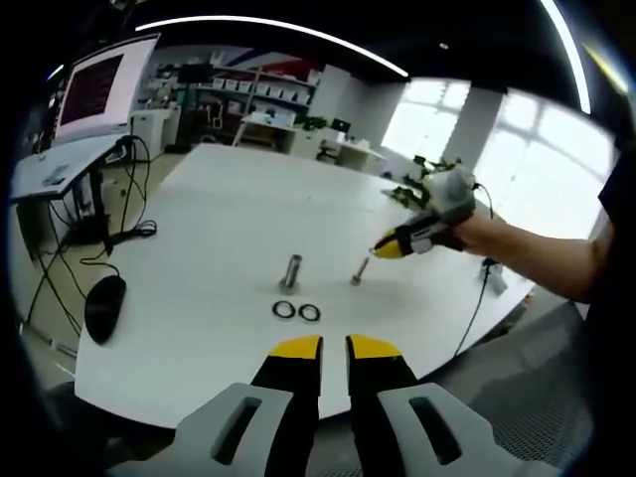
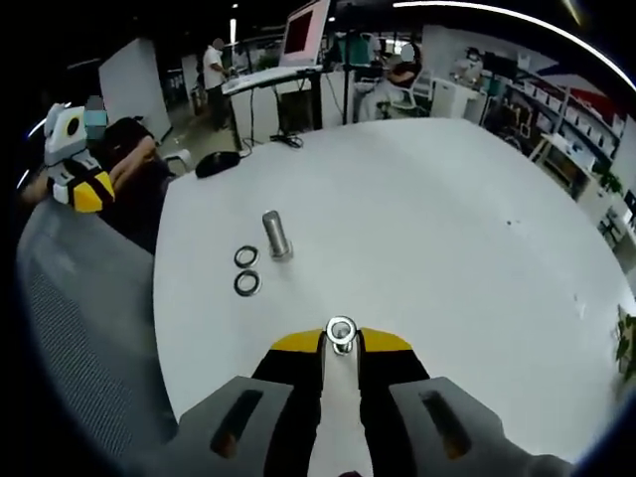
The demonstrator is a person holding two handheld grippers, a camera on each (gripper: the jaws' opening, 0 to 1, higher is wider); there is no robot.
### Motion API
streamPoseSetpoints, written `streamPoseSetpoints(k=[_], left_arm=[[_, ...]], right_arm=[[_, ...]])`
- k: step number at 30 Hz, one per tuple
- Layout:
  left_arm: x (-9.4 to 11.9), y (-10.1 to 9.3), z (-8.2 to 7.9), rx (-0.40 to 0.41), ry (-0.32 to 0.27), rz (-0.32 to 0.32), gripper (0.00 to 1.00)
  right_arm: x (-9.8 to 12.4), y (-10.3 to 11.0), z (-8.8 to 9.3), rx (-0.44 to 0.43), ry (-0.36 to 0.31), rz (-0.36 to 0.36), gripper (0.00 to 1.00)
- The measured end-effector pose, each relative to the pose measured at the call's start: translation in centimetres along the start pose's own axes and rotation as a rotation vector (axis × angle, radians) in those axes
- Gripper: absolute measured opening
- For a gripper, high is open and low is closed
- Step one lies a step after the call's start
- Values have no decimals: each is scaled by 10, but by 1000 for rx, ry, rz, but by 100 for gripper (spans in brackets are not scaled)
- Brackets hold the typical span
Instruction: Place the washer onto the threaded stud by aligning its center hole with the stud, sliding it down to the base, and recovering from edge contact or off-axis alignment until the washer reaches the visible bottom stop.
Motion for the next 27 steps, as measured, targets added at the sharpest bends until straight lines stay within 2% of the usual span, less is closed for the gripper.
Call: streamPoseSetpoints(k=[27], left_arm=[[0,1,0,7,1,-4,7]], right_arm=[[-15,-4,5,-6,32,-7,14]])
Point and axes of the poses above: the point that each gripper's makers call its tool centre point, and the gripper's own axes: x roughly backward along the fingers, y roughly to its left, z roughly out of its underside, the point moved 9 cm from there along x, roughly backward along the fingers, and after that the axes turned 10 degrees about y, right-handed, at the moved point
